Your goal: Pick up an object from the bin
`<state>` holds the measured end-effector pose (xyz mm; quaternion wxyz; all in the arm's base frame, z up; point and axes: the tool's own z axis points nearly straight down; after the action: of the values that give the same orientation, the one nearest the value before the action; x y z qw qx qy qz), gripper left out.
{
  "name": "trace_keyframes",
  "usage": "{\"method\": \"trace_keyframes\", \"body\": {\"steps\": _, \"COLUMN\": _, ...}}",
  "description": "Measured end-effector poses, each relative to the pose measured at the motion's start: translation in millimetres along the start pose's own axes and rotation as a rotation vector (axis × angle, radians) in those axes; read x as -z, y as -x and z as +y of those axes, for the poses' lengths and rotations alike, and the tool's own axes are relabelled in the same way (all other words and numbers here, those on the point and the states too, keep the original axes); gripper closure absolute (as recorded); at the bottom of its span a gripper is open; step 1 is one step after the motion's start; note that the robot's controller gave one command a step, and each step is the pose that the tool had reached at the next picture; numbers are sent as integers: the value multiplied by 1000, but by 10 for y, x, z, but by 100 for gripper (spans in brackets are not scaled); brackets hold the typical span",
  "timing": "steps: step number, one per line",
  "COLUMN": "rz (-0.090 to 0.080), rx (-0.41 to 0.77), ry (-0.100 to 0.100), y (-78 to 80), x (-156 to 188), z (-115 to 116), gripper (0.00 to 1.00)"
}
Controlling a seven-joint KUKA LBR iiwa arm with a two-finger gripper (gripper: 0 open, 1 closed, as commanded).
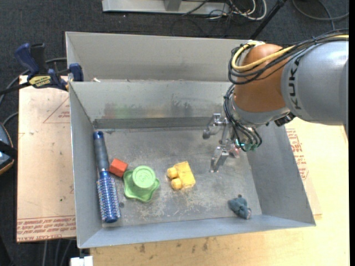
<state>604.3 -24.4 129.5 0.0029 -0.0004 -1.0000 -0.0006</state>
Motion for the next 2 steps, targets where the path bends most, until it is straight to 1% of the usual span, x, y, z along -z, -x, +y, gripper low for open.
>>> {"method": "trace_keyframes", "body": {"steps": 1, "rz": -15, "rx": 170, "ry": -3, "y": -375, "x": -549, "z": 704, "gripper": 0}}
{"method": "trace_keyframes", "body": {"steps": 2, "rz": -10, "rx": 170, "ry": 0, "y": -470, "x": -283, "z": 811, "gripper": 0}}
